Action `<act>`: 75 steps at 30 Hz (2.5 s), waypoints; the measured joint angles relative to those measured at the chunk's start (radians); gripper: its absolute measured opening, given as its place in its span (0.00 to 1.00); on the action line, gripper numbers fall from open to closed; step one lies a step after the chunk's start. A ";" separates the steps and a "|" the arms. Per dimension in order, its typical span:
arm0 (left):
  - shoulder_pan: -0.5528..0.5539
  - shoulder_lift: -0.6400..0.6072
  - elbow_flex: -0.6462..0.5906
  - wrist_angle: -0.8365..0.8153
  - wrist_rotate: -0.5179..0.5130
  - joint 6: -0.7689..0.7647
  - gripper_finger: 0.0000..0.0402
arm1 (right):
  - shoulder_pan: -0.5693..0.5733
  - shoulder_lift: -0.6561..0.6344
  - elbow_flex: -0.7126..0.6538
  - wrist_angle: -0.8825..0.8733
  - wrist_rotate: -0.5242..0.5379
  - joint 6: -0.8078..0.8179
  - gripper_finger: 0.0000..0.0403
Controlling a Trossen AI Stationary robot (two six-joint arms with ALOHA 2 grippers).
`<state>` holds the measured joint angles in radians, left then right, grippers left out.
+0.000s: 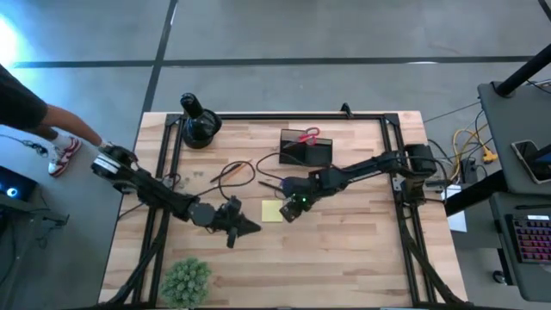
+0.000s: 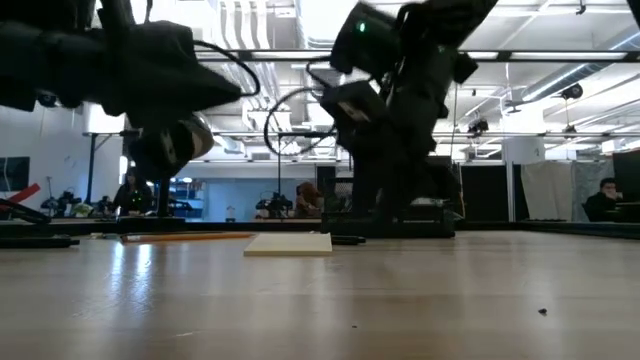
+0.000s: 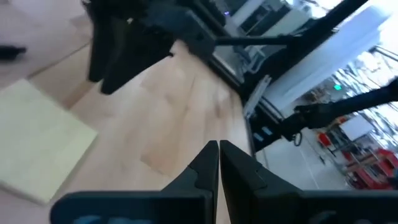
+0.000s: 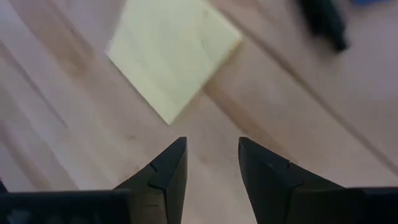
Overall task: Pick and place office supplies into organizer
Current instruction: Put the sticky note into the desk organizer
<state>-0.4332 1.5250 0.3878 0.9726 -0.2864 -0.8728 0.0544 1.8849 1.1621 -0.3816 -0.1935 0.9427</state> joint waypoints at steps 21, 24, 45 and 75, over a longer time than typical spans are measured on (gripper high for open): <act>0.013 0.252 0.266 -0.379 -0.188 -0.144 0.00 | -0.033 0.000 0.060 -0.002 0.106 -0.206 0.33; 0.020 0.201 0.262 -0.516 -0.202 -0.145 0.00 | -0.043 0.007 0.060 0.011 0.084 -0.248 0.33; 0.105 0.245 0.268 -0.606 -0.087 -0.167 0.00 | -0.047 0.109 0.060 0.082 0.018 -0.554 0.33; 0.152 0.248 0.271 -0.595 -0.141 -0.030 0.00 | -0.028 0.130 0.143 0.117 0.037 -0.783 0.22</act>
<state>-0.2811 1.7733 0.6590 0.3774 -0.4274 -0.9028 0.0261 2.0150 1.3052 -0.2649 -0.1562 0.1592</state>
